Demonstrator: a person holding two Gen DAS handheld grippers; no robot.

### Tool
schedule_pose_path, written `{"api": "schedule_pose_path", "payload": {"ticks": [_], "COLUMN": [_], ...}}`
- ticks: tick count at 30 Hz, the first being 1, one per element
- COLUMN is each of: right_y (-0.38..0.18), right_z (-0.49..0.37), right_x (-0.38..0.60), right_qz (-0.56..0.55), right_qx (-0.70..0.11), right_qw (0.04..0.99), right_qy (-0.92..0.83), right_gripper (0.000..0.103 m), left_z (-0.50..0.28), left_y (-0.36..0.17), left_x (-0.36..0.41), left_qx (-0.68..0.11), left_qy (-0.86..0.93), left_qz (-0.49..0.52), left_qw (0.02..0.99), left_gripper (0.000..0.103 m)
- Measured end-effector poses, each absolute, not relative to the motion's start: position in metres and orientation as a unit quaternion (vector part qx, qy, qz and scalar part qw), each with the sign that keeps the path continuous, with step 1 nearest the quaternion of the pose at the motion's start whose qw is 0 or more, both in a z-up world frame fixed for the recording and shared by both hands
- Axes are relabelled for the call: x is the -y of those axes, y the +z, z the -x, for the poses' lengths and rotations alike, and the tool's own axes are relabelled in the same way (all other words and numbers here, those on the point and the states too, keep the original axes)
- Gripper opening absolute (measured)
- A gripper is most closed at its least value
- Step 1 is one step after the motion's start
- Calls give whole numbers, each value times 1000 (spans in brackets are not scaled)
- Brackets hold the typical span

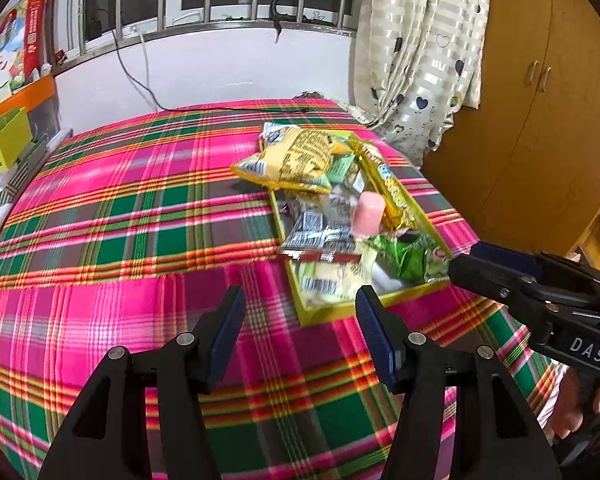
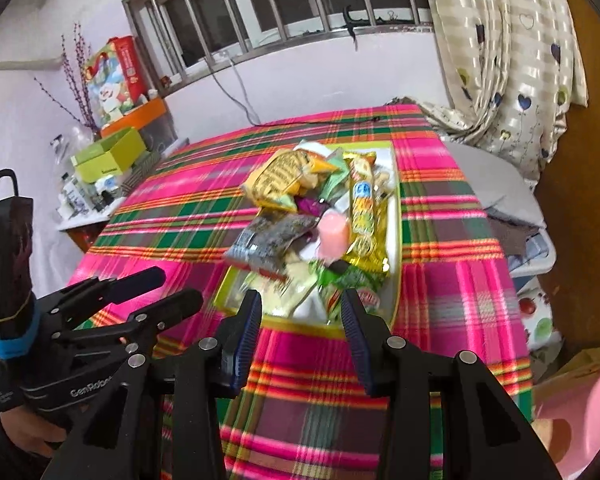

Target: Organize snacks

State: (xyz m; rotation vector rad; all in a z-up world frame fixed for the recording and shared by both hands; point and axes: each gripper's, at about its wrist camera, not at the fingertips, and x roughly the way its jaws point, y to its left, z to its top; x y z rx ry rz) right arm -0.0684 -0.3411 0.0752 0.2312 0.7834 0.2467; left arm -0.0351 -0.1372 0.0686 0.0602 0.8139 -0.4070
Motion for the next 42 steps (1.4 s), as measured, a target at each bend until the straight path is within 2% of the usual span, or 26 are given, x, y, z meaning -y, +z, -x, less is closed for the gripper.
{"api": "schedule_pose_path", "payload": {"ticks": [42], "right_y": [51], "right_z": [73], "right_x": [336], "right_qz": [-95], "right_qx": [-419], "right_qw": [896], "right_qy": [111], "right_gripper": [40], "left_z": [43], "left_y": [46], "left_x": [126], "left_qx": [-426], "left_qy": [-153], "left_qz": [-32], "left_qw": [891], "left_gripper": [58]}}
